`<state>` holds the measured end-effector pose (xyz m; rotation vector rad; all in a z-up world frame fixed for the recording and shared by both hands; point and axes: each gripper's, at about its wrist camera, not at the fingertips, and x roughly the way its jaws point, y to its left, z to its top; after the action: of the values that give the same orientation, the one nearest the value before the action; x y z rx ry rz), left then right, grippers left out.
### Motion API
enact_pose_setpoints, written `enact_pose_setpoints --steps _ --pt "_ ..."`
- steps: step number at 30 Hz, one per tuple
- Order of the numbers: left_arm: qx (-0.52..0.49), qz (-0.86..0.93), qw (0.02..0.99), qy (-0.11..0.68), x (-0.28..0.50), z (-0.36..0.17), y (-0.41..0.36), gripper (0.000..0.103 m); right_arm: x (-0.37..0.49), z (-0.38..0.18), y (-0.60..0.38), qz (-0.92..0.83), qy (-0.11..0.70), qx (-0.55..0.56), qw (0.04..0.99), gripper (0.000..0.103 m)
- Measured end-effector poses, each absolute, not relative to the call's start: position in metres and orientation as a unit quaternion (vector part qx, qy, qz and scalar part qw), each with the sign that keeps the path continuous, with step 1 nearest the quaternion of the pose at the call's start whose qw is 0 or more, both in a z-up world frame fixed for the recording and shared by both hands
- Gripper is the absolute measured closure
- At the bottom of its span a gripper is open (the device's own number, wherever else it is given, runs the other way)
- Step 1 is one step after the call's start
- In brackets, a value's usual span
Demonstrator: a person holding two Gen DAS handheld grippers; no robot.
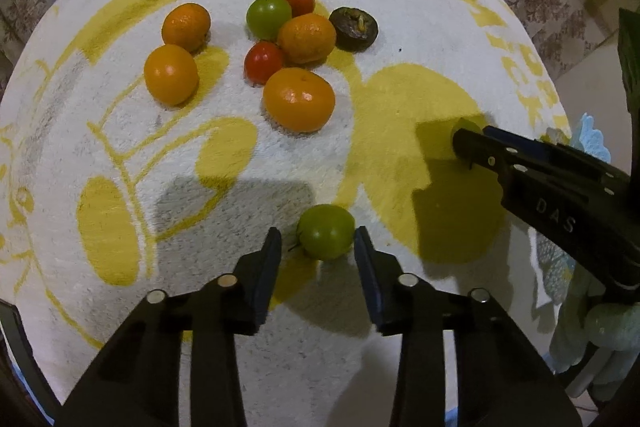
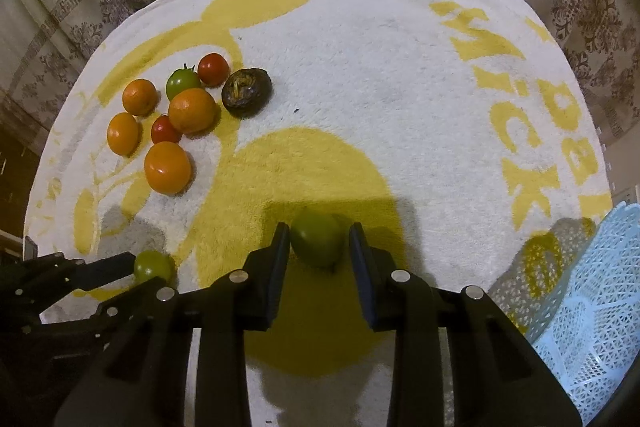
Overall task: Organize fruits
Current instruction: 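Grasp a green tomato with the left tool while the right tool grasps another green tomato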
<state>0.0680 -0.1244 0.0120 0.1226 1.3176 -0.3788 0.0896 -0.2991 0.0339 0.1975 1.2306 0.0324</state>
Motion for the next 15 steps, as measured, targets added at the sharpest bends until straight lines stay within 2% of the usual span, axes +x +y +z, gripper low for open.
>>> enact_pose_setpoints --steps 6,7,15 --pt "0.055 -0.169 0.776 0.605 0.066 0.014 -0.127 0.071 0.087 0.038 -0.301 0.014 0.575 0.099 0.812 0.071" --pt "0.053 -0.170 0.776 0.605 0.066 0.015 -0.127 0.076 0.087 0.039 -0.302 0.014 0.574 0.100 0.812 0.071" --pt "0.037 -0.173 0.783 0.597 0.065 0.031 -0.112 0.082 0.083 0.045 -0.299 0.017 0.570 0.106 0.815 0.071"
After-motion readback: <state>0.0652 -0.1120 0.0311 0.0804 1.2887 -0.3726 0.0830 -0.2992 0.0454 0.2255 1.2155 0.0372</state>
